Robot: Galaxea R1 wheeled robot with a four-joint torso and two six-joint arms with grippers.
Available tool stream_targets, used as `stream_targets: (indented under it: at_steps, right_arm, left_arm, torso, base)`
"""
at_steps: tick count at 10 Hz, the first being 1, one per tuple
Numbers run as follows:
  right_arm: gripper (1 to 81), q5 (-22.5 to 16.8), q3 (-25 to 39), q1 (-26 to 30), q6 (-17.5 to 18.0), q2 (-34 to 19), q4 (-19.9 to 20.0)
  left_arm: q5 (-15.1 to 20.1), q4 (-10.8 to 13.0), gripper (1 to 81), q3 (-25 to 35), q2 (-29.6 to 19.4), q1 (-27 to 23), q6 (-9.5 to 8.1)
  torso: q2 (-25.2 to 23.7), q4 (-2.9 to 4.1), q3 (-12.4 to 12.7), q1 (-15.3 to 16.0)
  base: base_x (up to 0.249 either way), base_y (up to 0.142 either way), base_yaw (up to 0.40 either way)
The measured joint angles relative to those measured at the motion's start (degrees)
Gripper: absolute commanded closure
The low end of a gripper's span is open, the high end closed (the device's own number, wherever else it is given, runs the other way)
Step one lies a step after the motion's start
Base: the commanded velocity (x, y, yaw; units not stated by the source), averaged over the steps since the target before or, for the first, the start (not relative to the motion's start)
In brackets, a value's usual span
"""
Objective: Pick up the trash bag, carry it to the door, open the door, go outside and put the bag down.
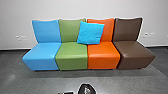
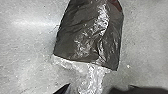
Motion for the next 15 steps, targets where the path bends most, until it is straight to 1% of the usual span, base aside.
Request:
stream_targets:
  at_steps: [1,2,5,7,10,12,14,15]
  right_arm:
    - [1.0,-0.27,0.0,-0.05,0.0,0.0,0.0]
    - [1.0,-0.28,0.11,-0.05,0.02,0.0,-0.02]
    - [1.0,-0.28,0.34,-0.05,0.02,0.02,-0.02]
    - [1.0,-0.28,0.5,-0.02,0.02,0.06,-0.02]
    - [1.0,-0.22,0.61,0.11,0.02,0.24,-0.02]
    - [1.0,-0.28,0.61,0.06,0.02,0.2,-0.05]
    - [1.0,-0.28,0.63,-0.07,0.02,0.2,-0.02]
    - [1.0,-0.38,0.66,-0.07,0.02,0.22,-0.05]
  left_arm:
    - [-0.02,-0.59,1.0,-0.01,0.48,-0.79,-0.01]
    - [-0.06,-1.1,1.0,-0.01,1.13,-1.71,-0.01]
    - [-0.16,-1.51,1.0,-0.32,4.69,-2.23,0.0]
    - [-0.09,-1.62,1.0,-2.46,5.05,-2.19,-0.01]
    - [0.05,-1.62,1.0,-4.85,5.38,-3.0,-0.01]
    - [0.74,-1.62,1.0,-5.35,5.6,-5.53,-0.01]
    - [1.43,-1.62,1.0,-5.66,7.08,-7.66,0.0]
    - [1.99,-1.6,1.0,-5.72,8.08,-7.55,0.0]
  torso:
    - [-1.94,0.0,-0.74,1.18]
    - [-3.87,0.0,-1.99,2.38]
    - [-9.79,0.0,-6.47,6.14]
    - [-13.44,0.0,-9.02,8.5]
    - [-18.71,0.0,-9.79,11.78]
    - [-22.71,0.0,-9.83,14.27]
    - [-26.73,0.0,-9.83,16.78]
    - [-28.72,0.0,-9.83,18.01]
  base:
    - [0.0,0.0,0.0]
    - [0.0,0.0,0.0]
    - [0.0,0.0,0.0]
    - [0.0,0.0,0.0]
    - [0.0,0.0,0.0]
    - [0.0,0.0,0.0]
    - [0.0,0.0,0.0]
    - [0.0,0.0,0.0]
